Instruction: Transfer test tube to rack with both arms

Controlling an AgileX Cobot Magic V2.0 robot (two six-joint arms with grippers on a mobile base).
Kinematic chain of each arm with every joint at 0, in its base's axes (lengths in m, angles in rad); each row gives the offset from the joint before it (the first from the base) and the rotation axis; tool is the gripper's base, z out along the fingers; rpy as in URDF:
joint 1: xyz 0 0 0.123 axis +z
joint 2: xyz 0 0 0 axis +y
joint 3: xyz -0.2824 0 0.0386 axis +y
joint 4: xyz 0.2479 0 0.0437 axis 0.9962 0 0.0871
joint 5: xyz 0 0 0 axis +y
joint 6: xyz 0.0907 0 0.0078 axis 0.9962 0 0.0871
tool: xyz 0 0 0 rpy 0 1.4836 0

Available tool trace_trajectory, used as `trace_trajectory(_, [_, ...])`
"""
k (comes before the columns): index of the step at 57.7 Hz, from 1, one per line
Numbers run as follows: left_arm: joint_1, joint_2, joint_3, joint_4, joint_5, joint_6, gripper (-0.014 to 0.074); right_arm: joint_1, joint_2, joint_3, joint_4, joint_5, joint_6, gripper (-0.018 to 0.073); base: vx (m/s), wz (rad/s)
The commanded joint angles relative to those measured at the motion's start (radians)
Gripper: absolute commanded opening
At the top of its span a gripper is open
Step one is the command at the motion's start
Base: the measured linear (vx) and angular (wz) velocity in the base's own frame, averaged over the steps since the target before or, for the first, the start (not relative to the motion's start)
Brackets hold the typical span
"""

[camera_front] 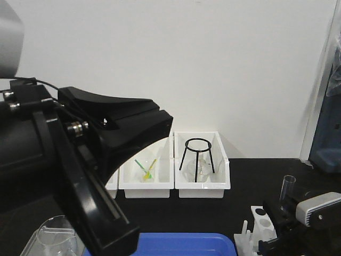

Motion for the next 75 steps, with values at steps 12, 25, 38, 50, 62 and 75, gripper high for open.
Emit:
trace_trajectory(12, [-0.007,-0.017,-0.034,0.007,-0.077,-0.006,-0.0007,-0.005,0.075,-0.026,0.006,-0.119,-0.019,-0.0008,0.00,0.00])
trace_trajectory(25, [-0.007,-0.017,-0.034,0.007,-0.077,-0.006,-0.0007,-0.005,0.167,-0.026,0.006,-0.170,-0.025,-0.0008,0.00,0.00])
trace_trajectory(38, [-0.007,-0.017,-0.034,0.007,-0.077,-0.006,-0.0007,-0.005,0.217,-0.026,0.006,-0.184,-0.025,-0.0008,0.00,0.00])
trace_trajectory(50, [-0.007,-0.017,-0.034,0.007,-0.077,-0.004,-0.0007,-0.005,0.224,-0.026,0.006,-0.183,-0.024,0.0022,0.00,0.00])
trace_trajectory(62, [-0.007,-0.017,-0.034,0.007,-0.077,-0.003,-0.0007,-0.005,0.224,-0.026,0.007,-0.186,-0.024,0.0169,0.00,0.00])
trace_trajectory(75, [-0.007,-0.017,-0.034,0.007,-0.077,-0.003,-0.0007,-0.005,0.195,-0.026,0.010,-0.246,-0.021,0.0431,0.00,0.00])
